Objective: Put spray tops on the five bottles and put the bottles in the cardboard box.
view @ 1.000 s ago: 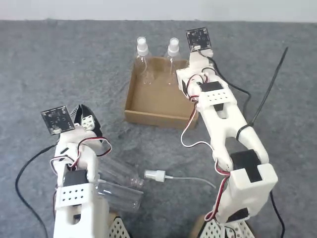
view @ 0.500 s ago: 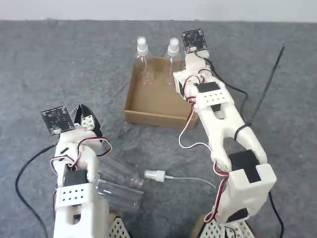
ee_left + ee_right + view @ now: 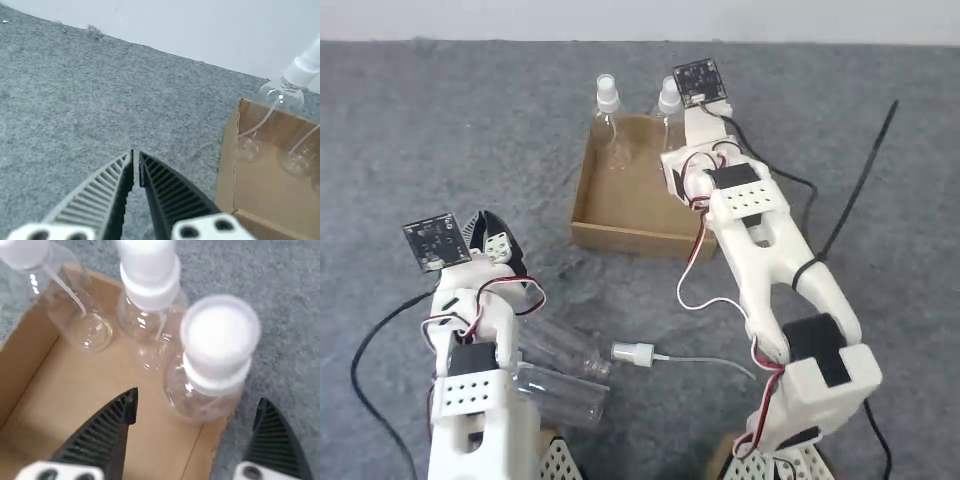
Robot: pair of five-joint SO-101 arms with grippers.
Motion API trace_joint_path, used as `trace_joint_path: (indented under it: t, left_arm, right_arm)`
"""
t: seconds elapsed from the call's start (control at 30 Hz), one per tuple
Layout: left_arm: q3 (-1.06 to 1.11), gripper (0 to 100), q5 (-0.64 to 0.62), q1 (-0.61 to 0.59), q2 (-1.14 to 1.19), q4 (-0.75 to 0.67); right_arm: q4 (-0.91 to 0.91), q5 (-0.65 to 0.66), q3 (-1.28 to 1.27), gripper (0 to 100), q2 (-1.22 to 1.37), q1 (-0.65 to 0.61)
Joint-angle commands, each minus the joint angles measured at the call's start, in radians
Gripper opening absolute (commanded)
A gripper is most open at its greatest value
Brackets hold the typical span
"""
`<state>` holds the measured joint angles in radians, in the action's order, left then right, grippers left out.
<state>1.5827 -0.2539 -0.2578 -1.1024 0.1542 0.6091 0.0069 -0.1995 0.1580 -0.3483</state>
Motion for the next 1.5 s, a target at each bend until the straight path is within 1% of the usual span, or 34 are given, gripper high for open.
trace_joint_path:
  t: [0.0, 0.27, 0.7, 0.77, 0.9, 0.97, 1.13, 1.27, 1.47]
  left_arm:
    - [-0.013, 2, 0.011, 0.002, -0.023, -0.035]
    - [-0.013, 2, 0.011, 0.002, -0.023, -0.035]
    - [-0.013, 2, 0.011, 0.002, -0.023, -0.035]
    - [-0.013, 2, 0.011, 0.002, -0.023, -0.035]
    - [-0.013, 2, 0.011, 0.002, -0.023, -0.035]
    - [-0.013, 2, 0.011, 0.002, -0.023, -0.035]
    - [-0.013, 2, 0.011, 0.002, -0.023, -0.035]
    - [-0.013, 2, 0.011, 0.002, -0.023, -0.035]
    - [-0.013, 2, 0.011, 0.000, -0.023, -0.035]
  right_arm:
    - [0.067, 0.000, 0.066, 30.4, -0.128, -0.010]
    - [0.173, -0.006, 0.064, 30.3, -0.174, -0.010]
    - [0.265, -0.008, 0.064, 29.9, -0.174, -0.010]
    - [0.266, -0.008, 0.064, 26.2, -0.174, -0.010]
    - [0.268, -0.003, 0.064, 12.8, -0.173, -0.004]
    - [0.268, 0.000, 0.064, 8.7, -0.165, -0.002]
    - [0.252, 0.000, 0.028, 5.1, -0.163, -0.002]
    - [0.176, 0.002, -0.020, 0.9, -0.162, -0.001]
    - [0.065, 0.003, -0.094, 0.6, -0.162, 0.001]
